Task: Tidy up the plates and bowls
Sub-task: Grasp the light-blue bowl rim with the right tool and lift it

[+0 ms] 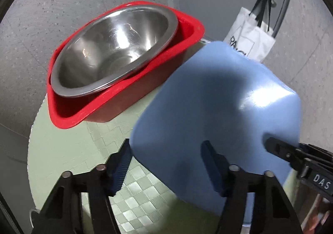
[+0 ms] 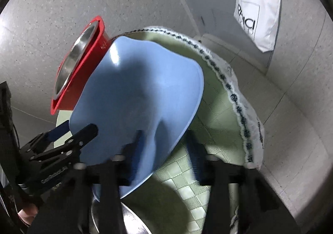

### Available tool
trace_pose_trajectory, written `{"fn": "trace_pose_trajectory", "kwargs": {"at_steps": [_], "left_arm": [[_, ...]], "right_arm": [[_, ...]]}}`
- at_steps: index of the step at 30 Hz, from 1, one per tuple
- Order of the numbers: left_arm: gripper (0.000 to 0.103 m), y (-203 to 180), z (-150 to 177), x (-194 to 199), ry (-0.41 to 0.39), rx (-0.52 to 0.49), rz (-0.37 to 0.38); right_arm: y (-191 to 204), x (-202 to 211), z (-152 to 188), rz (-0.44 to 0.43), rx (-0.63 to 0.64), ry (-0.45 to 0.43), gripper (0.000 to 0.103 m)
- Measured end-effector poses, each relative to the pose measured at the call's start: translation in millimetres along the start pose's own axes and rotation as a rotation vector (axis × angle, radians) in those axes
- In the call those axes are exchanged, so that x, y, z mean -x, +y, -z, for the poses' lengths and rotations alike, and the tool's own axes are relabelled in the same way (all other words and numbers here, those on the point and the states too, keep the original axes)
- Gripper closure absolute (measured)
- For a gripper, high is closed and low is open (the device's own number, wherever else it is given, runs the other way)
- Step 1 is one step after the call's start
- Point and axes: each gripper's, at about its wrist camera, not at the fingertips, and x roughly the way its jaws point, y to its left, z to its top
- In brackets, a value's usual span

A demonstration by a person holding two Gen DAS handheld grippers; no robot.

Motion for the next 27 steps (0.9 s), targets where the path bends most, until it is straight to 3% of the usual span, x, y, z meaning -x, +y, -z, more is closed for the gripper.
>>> {"fn": "trace_pose_trajectory", "kwargs": {"at_steps": [2,6,12,18,23,27], "left_arm": [[0.062,-2,-2,-5,-0.007,-0.028,-0.024],[0.072,2,-5,-6,-0.024,-0.008,0.033],[0.072,6,-3,15,-0.076,-0.021,0.06],[0.072,20,-4,60,-0.171,-0.018,0.114],[0.072,58,-14,97,-0.248,0.024,0.147],[0.072,99,-26,111,-0.286,0.057,0.132]], "right_arm": [[-2,-2,0,-0.024,0.0,0.012,0.089],[-2,1,3,-0.009,0.001,0.003,0.088],[-1,21,5,-0.008,-0.001,-0.026,0.088],[17,64,-1,0.0,0.031,-0.098,0.088],[52,99,-24,0.0,0.087,-0.168,0.088],[88,106,-47,-0.018,0.129,-0.196,0.088]]}}
